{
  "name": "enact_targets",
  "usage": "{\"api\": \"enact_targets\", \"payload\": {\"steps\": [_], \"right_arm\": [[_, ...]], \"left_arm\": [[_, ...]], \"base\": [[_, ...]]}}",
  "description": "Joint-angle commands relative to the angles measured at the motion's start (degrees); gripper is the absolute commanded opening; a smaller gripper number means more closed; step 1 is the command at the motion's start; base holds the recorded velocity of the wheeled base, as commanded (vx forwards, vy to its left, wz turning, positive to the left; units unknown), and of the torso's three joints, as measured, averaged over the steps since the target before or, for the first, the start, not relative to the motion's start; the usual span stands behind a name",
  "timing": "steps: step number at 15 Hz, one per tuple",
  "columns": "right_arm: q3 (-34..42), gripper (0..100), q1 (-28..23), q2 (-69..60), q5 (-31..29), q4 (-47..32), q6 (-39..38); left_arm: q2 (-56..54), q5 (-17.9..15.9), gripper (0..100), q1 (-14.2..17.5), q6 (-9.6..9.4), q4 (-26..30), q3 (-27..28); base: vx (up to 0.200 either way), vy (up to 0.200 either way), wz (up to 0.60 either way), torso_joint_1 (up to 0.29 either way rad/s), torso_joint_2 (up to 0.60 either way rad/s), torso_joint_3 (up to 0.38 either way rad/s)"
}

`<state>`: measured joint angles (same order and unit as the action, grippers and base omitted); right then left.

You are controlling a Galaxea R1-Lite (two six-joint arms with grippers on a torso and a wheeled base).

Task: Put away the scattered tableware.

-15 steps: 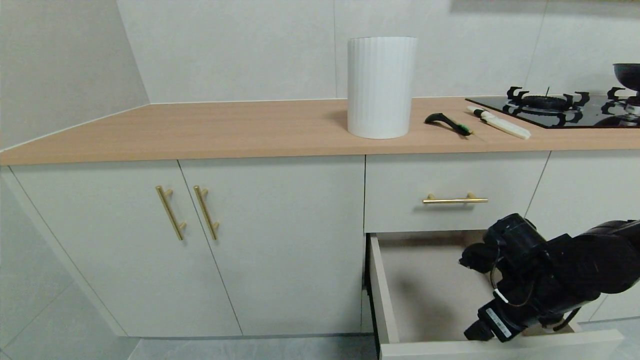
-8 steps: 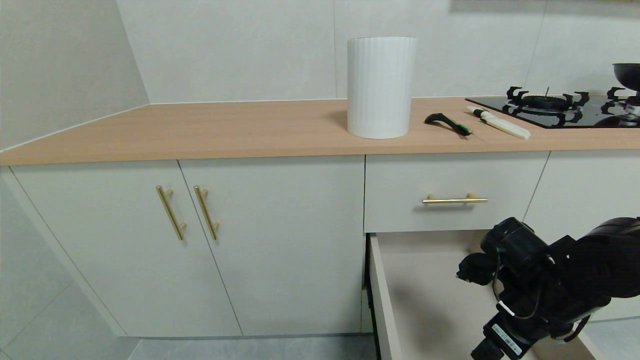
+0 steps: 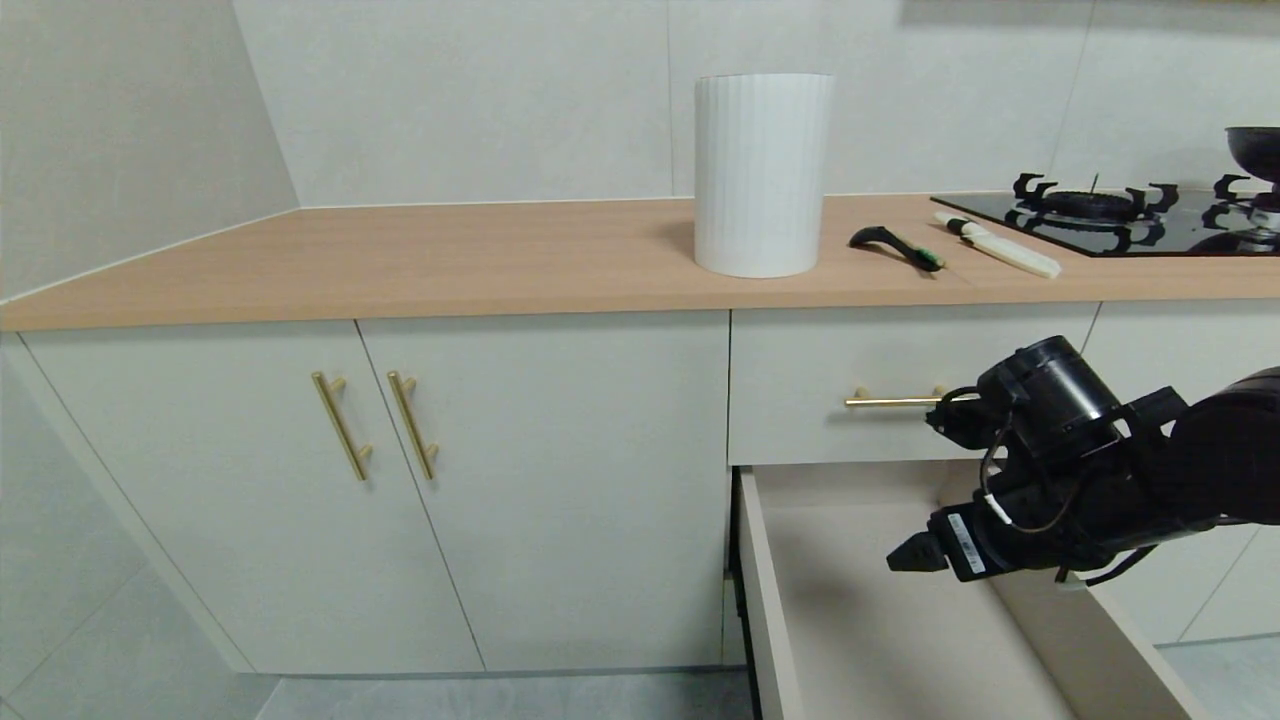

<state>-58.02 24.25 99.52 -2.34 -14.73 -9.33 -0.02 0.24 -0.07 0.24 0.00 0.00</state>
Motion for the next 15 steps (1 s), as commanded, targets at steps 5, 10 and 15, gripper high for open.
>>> {"api": "enact_targets", "payload": {"steps": [5, 10, 15], "right_arm": [[0.45, 100, -0.60, -1.09, -0.21, 2.77, -0.34], [0.53, 100, -0.60, -1.00, -0.30, 2.77, -0.25], [0.53, 100, -0.60, -1.00, -0.47, 2.77, -0.25]], "left_arm": [[0.02, 0.02, 100, -0.01, 0.02, 0.00, 0.00], [0.02, 0.02, 100, -0.01, 0.02, 0.00, 0.00], [0.02, 0.02, 100, -0.01, 0.02, 0.00, 0.00]], "base": [[0.000, 0.000, 0.00, 0.000, 0.00, 0.000], [0.000, 0.000, 0.00, 0.052, -0.19, -0.192], [0.000, 0.000, 0.00, 0.146, -0.50, -0.304]]}}
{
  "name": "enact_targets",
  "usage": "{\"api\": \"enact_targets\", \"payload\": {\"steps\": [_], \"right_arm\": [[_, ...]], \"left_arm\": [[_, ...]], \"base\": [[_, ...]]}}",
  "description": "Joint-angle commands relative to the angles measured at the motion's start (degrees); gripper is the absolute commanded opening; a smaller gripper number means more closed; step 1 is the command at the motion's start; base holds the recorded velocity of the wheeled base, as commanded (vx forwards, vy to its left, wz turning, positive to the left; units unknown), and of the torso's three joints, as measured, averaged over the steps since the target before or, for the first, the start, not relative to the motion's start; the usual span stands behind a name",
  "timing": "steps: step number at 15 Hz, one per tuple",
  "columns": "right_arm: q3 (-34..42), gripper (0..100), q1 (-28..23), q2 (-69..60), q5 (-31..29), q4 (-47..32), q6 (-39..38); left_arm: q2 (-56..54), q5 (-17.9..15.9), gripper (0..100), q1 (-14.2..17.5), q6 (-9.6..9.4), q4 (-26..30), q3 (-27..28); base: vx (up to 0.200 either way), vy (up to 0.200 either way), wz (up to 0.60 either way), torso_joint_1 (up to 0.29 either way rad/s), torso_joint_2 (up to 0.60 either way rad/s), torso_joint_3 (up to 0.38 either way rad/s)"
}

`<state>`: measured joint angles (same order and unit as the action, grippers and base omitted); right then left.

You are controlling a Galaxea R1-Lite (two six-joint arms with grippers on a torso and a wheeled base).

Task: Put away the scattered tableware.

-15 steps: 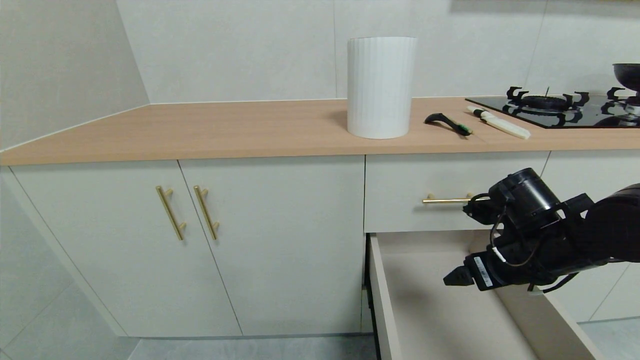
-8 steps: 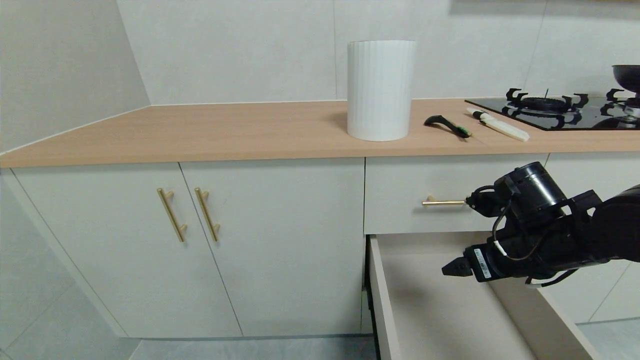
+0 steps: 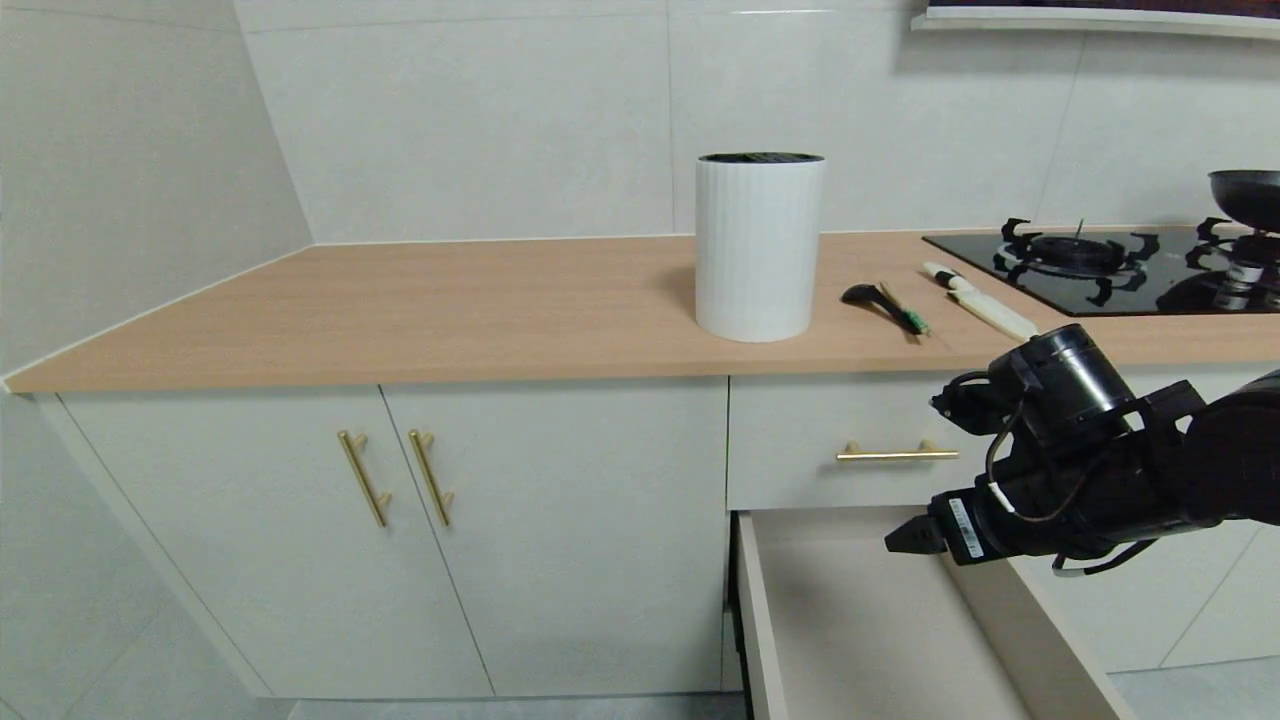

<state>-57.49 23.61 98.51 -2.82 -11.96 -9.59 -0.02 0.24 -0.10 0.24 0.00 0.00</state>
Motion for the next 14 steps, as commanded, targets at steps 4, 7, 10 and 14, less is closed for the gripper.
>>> {"api": "enact_targets", "payload": {"steps": [4, 7, 10, 14], "right_arm": [[0.01, 100, 0.03, 0.19, 0.09, 0.01, 0.01], [-0.08, 100, 0.03, 0.10, 0.09, 0.01, 0.01], [0.27, 100, 0.03, 0.01, 0.00, 1.76, 0.01], [1.59, 100, 0.03, 0.10, -4.74, 17.06, 0.28]], "left_arm": [[0.02, 0.02, 100, 0.01, 0.02, 0.00, 0.00], [0.02, 0.02, 100, 0.01, 0.02, 0.00, 0.00], [0.02, 0.02, 100, 0.01, 0.02, 0.00, 0.00], [0.02, 0.02, 100, 0.01, 0.02, 0.00, 0.00]], "base": [[0.000, 0.000, 0.00, 0.178, -0.47, -0.300], [0.000, 0.000, 0.00, 0.196, -0.48, -0.287], [0.000, 0.000, 0.00, 0.172, -0.41, -0.233], [0.000, 0.000, 0.00, 0.026, -0.06, -0.035]]}}
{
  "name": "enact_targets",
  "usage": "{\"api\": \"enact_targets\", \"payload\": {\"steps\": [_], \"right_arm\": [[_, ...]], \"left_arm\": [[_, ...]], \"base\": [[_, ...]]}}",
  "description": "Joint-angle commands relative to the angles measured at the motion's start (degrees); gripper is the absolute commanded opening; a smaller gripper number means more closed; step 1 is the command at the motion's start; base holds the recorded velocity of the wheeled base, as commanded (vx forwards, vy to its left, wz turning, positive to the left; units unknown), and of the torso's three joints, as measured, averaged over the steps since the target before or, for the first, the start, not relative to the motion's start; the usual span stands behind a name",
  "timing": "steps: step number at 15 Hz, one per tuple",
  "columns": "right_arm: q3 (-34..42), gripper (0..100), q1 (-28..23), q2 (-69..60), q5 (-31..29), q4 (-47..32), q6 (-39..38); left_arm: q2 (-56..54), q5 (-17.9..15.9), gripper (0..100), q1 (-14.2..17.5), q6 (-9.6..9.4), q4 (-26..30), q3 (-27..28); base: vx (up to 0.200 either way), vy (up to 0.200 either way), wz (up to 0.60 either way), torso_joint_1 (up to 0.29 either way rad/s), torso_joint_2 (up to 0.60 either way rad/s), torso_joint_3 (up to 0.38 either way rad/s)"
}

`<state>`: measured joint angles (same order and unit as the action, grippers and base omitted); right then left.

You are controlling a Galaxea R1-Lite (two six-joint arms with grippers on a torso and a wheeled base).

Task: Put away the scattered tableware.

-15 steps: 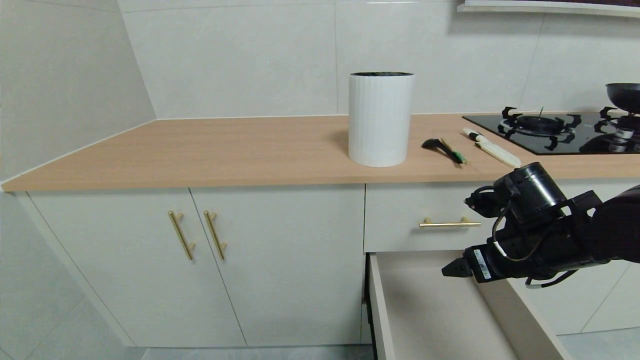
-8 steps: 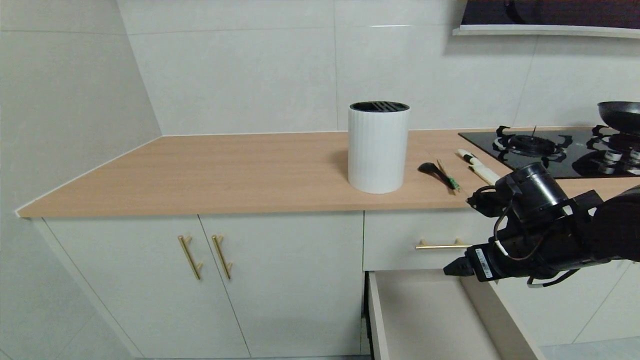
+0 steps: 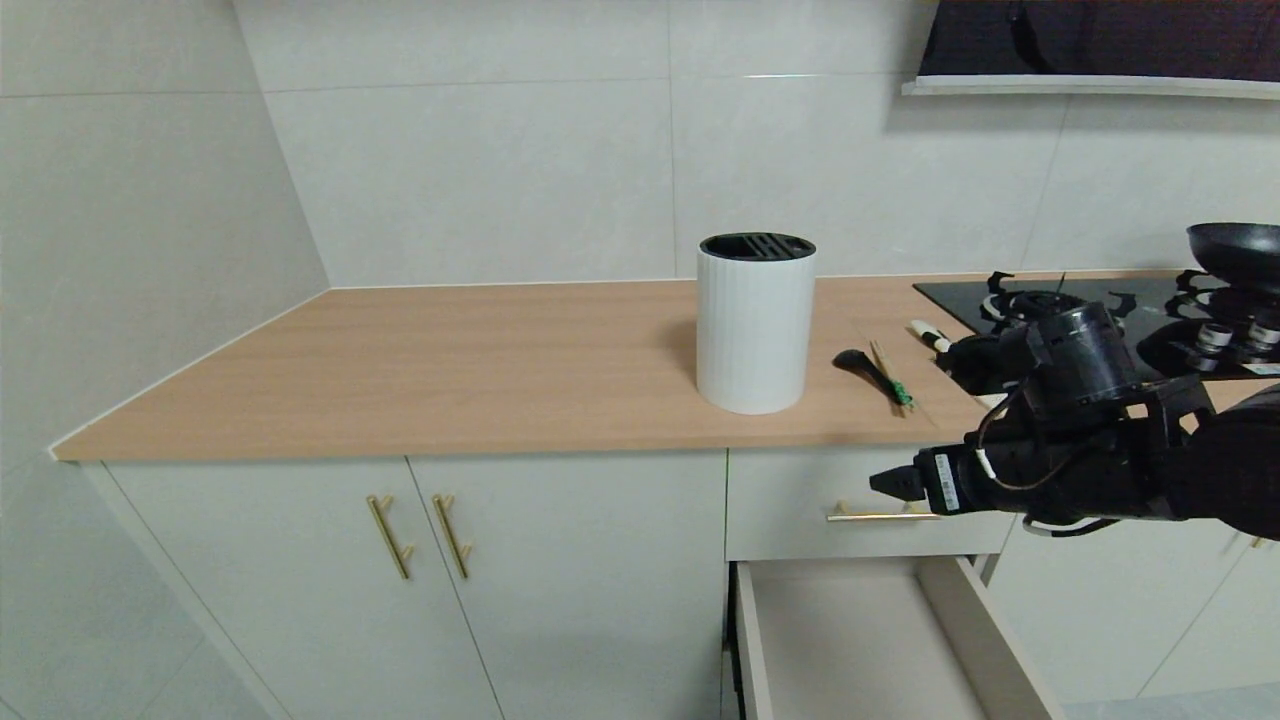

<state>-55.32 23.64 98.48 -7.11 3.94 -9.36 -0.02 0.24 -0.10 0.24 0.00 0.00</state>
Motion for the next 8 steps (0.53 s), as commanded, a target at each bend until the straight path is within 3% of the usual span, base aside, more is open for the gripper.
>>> {"api": "enact_targets", "payload": {"steps": [1, 4, 8], "right_arm": [[-4.44, 100, -0.08, 0.75, -0.54, 1.25, 0.05], [-17.28, 100, -3.07, 5.24, -1.15, -3.23, -1.71], [-18.42, 100, -5.09, 7.96, -2.74, -2.79, -4.44]], "left_arm": [[0.02, 0.02, 100, 0.01, 0.02, 0.00, 0.00], [0.02, 0.02, 100, 0.01, 0.02, 0.00, 0.00], [0.02, 0.02, 100, 0.01, 0.02, 0.00, 0.00]], "base": [[0.000, 0.000, 0.00, 0.000, 0.00, 0.000], [0.000, 0.000, 0.00, 0.000, 0.00, 0.000], [0.000, 0.000, 0.00, 0.000, 0.00, 0.000]]}}
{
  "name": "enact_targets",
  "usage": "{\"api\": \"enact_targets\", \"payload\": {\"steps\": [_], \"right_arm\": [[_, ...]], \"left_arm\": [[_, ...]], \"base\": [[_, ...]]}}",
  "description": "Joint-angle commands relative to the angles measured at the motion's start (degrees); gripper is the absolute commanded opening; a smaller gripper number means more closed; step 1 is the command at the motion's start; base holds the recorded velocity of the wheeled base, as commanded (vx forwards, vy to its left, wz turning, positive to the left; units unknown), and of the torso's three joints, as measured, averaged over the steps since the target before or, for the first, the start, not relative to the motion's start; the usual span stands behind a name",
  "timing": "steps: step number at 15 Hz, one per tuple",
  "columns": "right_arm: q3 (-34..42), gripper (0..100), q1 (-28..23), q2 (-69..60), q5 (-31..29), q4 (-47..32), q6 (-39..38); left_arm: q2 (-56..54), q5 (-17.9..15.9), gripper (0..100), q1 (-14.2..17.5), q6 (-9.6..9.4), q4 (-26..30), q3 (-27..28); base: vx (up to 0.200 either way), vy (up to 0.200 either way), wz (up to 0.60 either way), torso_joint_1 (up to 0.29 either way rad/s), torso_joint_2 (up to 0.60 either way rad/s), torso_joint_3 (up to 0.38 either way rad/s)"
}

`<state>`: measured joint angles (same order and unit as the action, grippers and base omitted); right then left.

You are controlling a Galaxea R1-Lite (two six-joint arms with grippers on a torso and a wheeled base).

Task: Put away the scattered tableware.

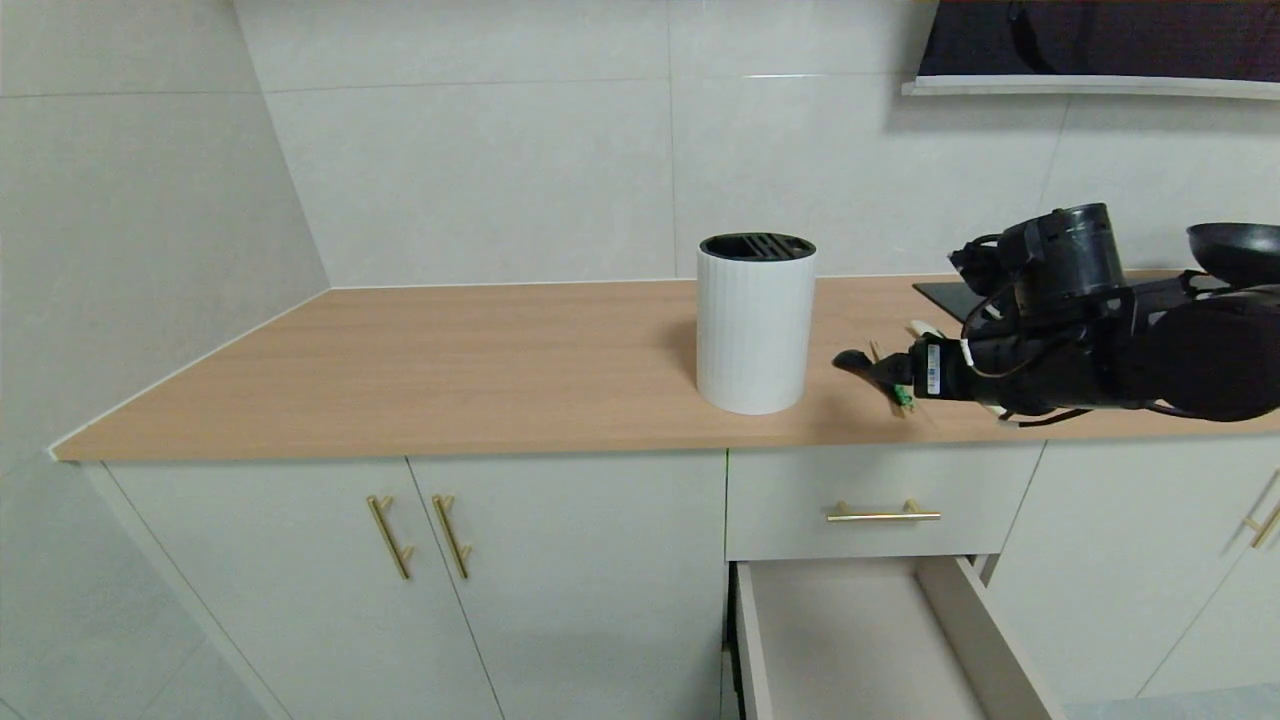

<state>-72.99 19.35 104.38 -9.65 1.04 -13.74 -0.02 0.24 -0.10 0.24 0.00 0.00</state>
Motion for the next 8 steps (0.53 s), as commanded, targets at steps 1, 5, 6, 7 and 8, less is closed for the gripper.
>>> {"api": "enact_targets", "payload": {"steps": [1, 5, 6, 7, 8], "right_arm": [[-1.55, 100, -1.24, 2.76, -0.19, 0.55, -0.06], [-4.89, 100, -1.94, 9.62, -6.52, 0.72, -0.24], [-5.68, 100, -1.94, 11.46, -8.27, 0.72, -0.32], [-5.85, 100, -1.94, 12.52, -8.45, 0.72, -0.32], [-6.12, 100, -1.94, 13.31, -8.54, 0.99, -0.32]], "left_arm": [[0.02, 0.02, 100, 0.01, 0.02, 0.00, 0.00], [0.02, 0.02, 100, 0.01, 0.02, 0.00, 0.00], [0.02, 0.02, 100, 0.01, 0.02, 0.00, 0.00], [0.02, 0.02, 100, 0.01, 0.02, 0.00, 0.00], [0.02, 0.02, 100, 0.01, 0.02, 0.00, 0.00]], "base": [[0.000, 0.000, 0.00, 0.000, 0.00, 0.000], [0.000, 0.000, 0.00, 0.000, 0.00, 0.000], [0.000, 0.000, 0.00, 0.000, 0.00, 0.000], [0.000, 0.000, 0.00, 0.000, 0.00, 0.000], [0.000, 0.000, 0.00, 0.000, 0.00, 0.000]]}}
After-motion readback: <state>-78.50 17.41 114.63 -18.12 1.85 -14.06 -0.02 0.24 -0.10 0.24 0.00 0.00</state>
